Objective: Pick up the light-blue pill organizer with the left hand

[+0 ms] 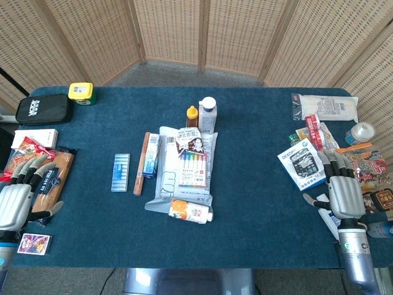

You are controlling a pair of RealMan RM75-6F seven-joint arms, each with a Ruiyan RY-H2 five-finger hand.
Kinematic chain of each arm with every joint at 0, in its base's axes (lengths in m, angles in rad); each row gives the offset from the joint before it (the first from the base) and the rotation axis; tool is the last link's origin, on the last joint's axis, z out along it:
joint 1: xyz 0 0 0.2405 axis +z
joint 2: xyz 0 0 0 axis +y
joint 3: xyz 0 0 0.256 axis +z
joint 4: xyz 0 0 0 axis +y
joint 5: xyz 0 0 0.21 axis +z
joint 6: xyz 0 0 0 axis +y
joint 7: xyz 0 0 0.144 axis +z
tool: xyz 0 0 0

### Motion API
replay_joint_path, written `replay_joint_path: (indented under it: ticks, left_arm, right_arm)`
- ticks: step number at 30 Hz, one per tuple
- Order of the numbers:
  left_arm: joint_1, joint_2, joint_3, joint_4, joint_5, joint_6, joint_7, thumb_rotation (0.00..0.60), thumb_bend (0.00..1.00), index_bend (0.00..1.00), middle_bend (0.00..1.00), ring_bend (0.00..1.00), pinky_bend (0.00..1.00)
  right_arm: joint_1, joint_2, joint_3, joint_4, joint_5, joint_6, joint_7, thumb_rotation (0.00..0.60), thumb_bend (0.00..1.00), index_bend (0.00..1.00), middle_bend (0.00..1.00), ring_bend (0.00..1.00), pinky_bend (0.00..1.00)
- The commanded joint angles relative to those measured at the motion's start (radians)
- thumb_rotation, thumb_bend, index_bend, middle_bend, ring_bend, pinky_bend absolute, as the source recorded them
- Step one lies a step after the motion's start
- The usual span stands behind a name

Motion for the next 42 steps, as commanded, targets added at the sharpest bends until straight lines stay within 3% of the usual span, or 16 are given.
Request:
replay_joint_path:
  ticks: [1,12,18,22,28,33,42]
  left_arm:
    - [-0.004,-0.002,-0.002,0.0,-0.004,-0.007,-0.005,0.6,0.25,0.17,0.01,0.0,0.0]
    - [0.001,0.007,0.012,-0.009,0.031,0.0,-0.012,0.6,0.25,0.17,0.01,0.0,0.0]
    - [-0.023,0.031,0.021,-0.011,0.034,-0.053,-0.012,0.6,0.25,0.14,0.04,0.0,0.0]
    - [-0.067,0.056,0.033,-0.023,0.018,-0.149,0.021,0.6,0.24,0.04,0.17,0.0,0.0]
    - [-0.146,0.057,0.041,-0.026,-0.018,-0.299,0.073,0.6,0.23,0.0,0.2,0.0,0.0]
    - [-0.228,0.044,0.036,-0.007,-0.053,-0.437,0.06,0.6,0.22,0.12,0.27,0.01,0.0]
    - [-0.331,-0.008,0.019,0.081,-0.075,-0.581,-0.036,0.6,0.22,0.15,0.32,0.08,0.0]
  right_arm:
    - [0.007,0.002,0.004,-0.005,0.007,-0.011,0.008,0.574,0.0,0.0,0.0,0.0,0.0]
    - [-0.017,0.019,-0.015,-0.02,-0.026,0.02,0.036,0.575,0.0,0.0,0.0,0.0,0.0]
    - [-0.026,0.026,-0.019,-0.03,-0.03,0.03,0.032,0.572,0.0,0.0,0.0,0.0,0.0]
    - [-0.027,0.029,-0.021,-0.038,-0.034,0.031,0.026,0.569,0.0,0.0,0.0,0.0,0.0]
    - [-0.032,0.038,-0.022,-0.047,-0.031,0.034,0.024,0.578,0.0,0.0,0.0,0.0,0.0]
    - [-0.038,0.047,-0.022,-0.05,-0.024,0.037,0.02,0.583,0.0,0.0,0.0,0.0,0.0]
    - [-0.055,0.056,-0.022,-0.057,-0.015,0.056,0.019,0.588,0.0,0.0,0.0,0.0,0.0]
